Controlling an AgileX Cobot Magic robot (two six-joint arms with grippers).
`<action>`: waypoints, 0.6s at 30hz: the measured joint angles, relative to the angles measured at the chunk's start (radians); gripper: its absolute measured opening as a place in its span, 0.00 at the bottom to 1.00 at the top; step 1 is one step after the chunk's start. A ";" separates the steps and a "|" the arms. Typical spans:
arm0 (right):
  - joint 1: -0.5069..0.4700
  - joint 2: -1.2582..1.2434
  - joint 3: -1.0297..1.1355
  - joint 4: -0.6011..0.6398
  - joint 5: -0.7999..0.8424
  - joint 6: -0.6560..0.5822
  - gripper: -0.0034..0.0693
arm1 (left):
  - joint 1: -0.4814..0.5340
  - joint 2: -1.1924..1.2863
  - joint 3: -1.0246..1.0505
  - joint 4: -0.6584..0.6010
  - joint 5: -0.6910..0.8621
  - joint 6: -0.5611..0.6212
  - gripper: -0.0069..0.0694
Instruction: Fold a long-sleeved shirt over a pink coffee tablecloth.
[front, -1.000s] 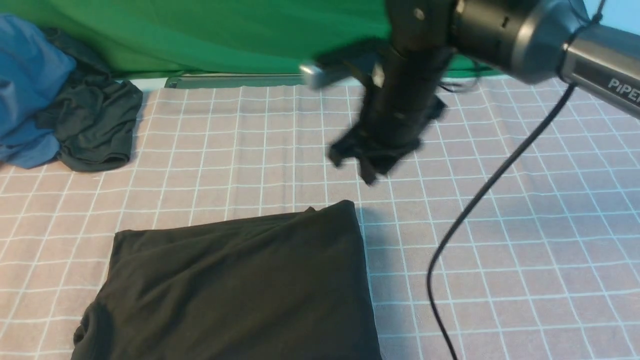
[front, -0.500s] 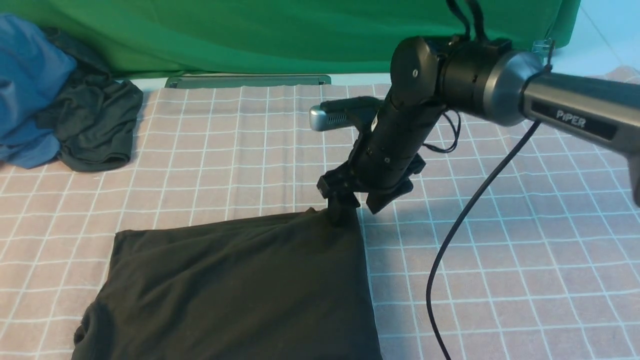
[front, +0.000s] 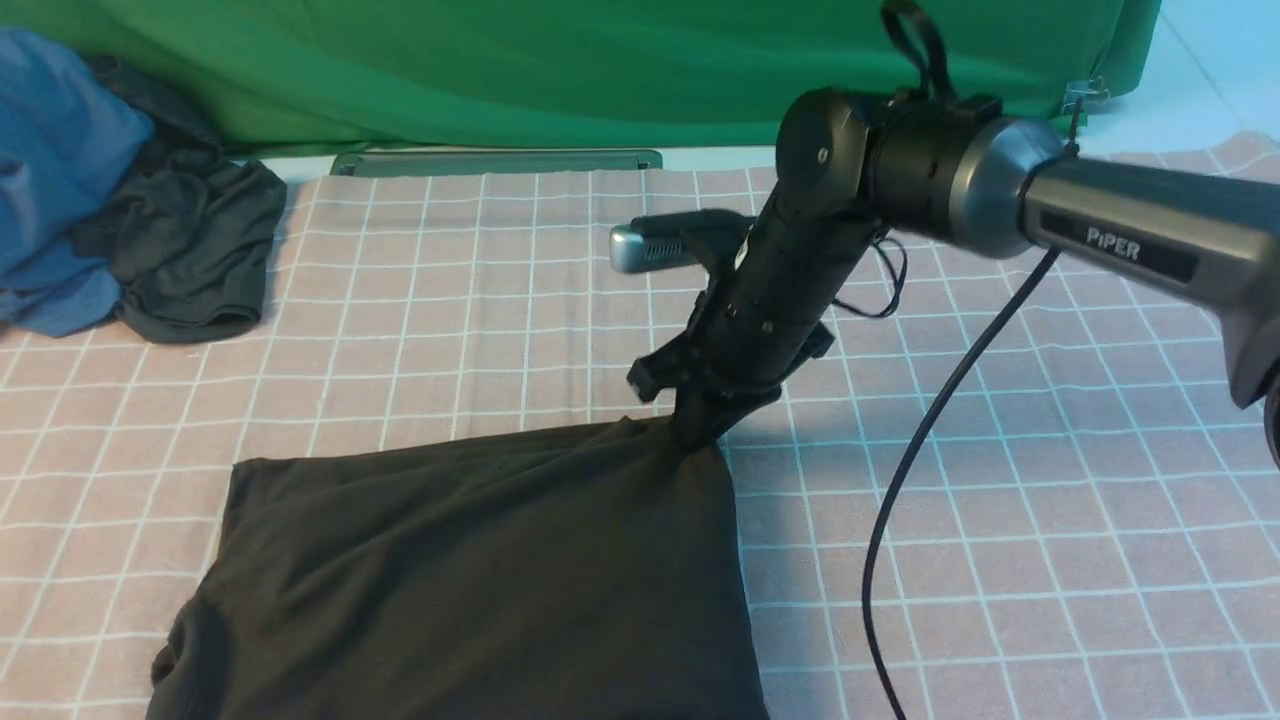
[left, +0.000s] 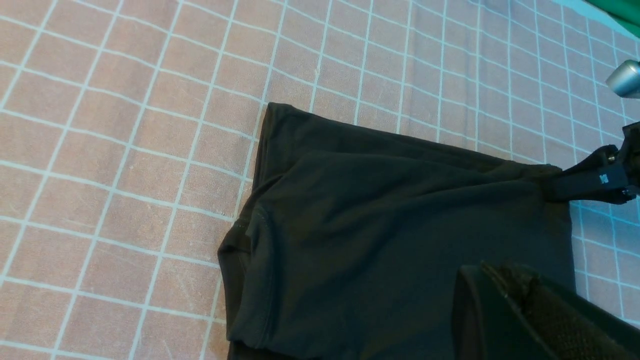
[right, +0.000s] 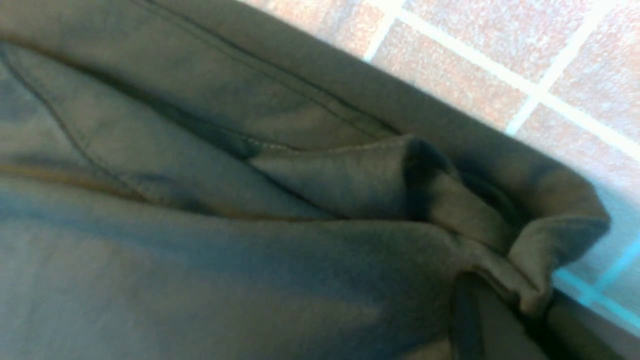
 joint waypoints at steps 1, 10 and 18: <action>-0.011 -0.003 -0.016 -0.011 0.019 -0.002 0.16 | 0.000 0.000 0.000 0.001 0.000 0.000 0.13; -0.163 -0.039 -0.107 -0.155 0.137 -0.003 0.16 | 0.000 0.000 0.000 0.007 0.000 0.000 0.13; -0.244 -0.039 -0.107 -0.179 0.101 -0.002 0.18 | 0.000 0.000 0.000 0.015 0.000 0.000 0.13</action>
